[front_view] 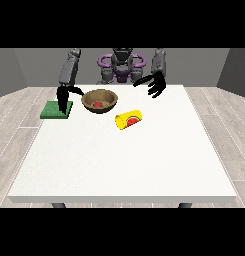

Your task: Pick the cup and pour the ball into the bowl, then pick the bowl and place it on the pad

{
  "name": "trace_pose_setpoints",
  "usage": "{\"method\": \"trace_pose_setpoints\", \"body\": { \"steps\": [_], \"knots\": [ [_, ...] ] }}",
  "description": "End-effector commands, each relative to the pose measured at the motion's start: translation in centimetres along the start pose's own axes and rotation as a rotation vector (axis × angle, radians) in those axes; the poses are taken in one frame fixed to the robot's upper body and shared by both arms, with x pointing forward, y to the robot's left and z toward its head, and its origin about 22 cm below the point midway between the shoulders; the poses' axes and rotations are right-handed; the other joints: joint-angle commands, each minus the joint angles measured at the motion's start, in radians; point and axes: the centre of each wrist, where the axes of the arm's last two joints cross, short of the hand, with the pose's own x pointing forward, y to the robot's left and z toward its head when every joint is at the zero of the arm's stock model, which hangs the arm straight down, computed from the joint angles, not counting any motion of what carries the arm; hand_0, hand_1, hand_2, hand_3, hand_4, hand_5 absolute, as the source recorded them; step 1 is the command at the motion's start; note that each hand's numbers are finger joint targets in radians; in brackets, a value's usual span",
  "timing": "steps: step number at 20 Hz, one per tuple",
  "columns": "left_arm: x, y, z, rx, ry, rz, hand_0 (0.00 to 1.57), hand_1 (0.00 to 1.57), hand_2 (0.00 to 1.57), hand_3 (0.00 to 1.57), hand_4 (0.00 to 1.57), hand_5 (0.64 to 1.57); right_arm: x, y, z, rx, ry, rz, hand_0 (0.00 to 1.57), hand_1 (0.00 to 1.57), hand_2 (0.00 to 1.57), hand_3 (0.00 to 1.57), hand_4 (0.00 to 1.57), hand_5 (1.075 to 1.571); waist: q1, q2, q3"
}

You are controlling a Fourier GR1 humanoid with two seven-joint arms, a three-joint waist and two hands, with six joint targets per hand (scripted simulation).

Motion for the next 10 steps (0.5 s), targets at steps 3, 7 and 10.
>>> {"method": "trace_pose_setpoints", "body": {
  "steps": [3,7,10],
  "knots": [
    [-3.8,0.1,1.9,-0.025,0.138,0.107,0.0,0.0,0.0,0.0,0.0,1.523,-1.2,4.3,-0.4,0.051,0.124,0.001,0.0,0.0,0.0,0.0,0.02,1.54,-0.065,-0.095,0.0024],
    [-3.7,1.3,1.5,-0.019,0.102,0.102,0.0,0.0,0.0,0.0,0.0,1.533,-5.1,3.9,3.3,0.054,0.112,0.026,0.0,0.0,0.0,0.0,0.03,1.542,-0.06,-0.085,0.003],
    [-3.3,0.6,1.1,-0.007,0.096,0.088,0.0,0.0,0.0,0.0,0.0,1.546,-5.0,4.6,2.4,0.053,0.142,-0.002,0.0,0.0,0.0,0.0,0.19,1.549,-0.062,-0.074,0.003]
  ]
}}
